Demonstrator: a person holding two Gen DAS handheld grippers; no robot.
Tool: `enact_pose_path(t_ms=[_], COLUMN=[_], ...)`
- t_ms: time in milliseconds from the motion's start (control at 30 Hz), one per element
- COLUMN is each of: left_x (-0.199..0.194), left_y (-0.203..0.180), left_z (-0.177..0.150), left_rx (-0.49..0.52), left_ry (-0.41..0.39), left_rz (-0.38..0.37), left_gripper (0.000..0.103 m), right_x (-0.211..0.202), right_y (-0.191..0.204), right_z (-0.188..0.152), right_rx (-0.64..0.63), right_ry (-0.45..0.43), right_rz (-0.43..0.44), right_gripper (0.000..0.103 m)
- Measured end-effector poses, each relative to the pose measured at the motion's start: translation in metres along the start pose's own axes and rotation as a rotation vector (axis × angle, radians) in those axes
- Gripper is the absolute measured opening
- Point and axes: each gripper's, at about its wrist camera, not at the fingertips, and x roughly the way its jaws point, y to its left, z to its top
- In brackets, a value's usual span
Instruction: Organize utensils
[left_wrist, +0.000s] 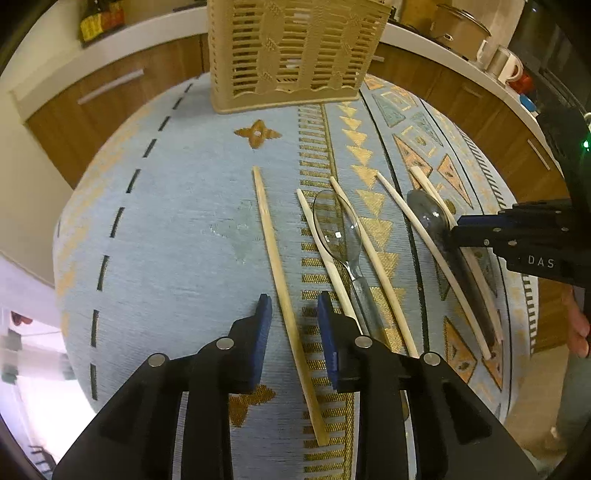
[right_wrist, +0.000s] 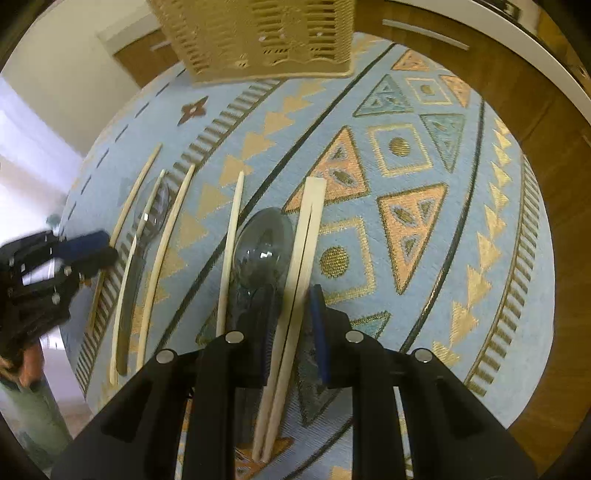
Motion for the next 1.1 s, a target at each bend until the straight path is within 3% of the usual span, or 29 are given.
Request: enact_pose_path(t_ms=[67, 133, 200, 333, 367, 533, 833, 900, 933, 1033, 1100], left_x=[0.002, 0.004, 0.005, -0.002, -0.006, -0.036, -0.05, -0.052, -0.052, -0.051, -0.051], left_y=[-0.003, -0.008, -0.011, -0.015, -0.013, 0.001, 0.008, 0.008, 0.009, 0.011, 0.015], left_z=[0.003, 0.005, 0.004, 0.0, 0.001, 0.007, 0.007, 0.003, 0.001, 0.0, -0.001], left_rx=[0.019, 0.044, 0.06, 0.035, 0.016, -0.061, -0.106, -0.101, -0.102, -0.111, -0.123], left_ry=[0.017, 0.027, 0.024, -0.057, -0.083, -0.217, -0.285, -0.292, -0.293, -0.294, -0.296], left_rz=[0.018, 0.077, 0.101, 0.164, 0.16, 0.06, 0.005, -0.013, -0.02, -0.047, -0.068], left_gripper=[0.022, 0.008, 0.005, 0.0, 0.0, 0.0, 0.0, 0.0, 0.0, 0.0, 0.0], right_x=[0.0, -0.001, -0.002, -0.013, -0.017, -0.035, -0.037, -0.031, -0.03, -0.029, -0.027], right_y=[0.003, 0.001, -0.003, -0.019, -0.022, -0.033, -0.035, -0.037, -0.04, -0.043, -0.041], right_z=[-0.001, -0.003, -0.004, -0.013, -0.015, -0.018, -0.021, -0.017, -0.016, -0.016, -0.013], right_rx=[-0.05, -0.057, -0.041, 0.008, 0.019, 0.038, 0.012, 0.023, 0.034, 0.044, 0.037], right_ry=[0.027, 0.035, 0.031, -0.032, -0.05, -0.101, -0.14, -0.137, -0.131, -0.136, -0.133], right_rz=[-0.035, -0.032, -0.015, 0.018, 0.036, 0.081, 0.022, 0.026, 0.034, 0.042, 0.016], right_gripper=[0.012, 0.012, 0.01, 0.009, 0.002, 0.002, 0.003, 0.006, 0.013, 0.052, 0.052])
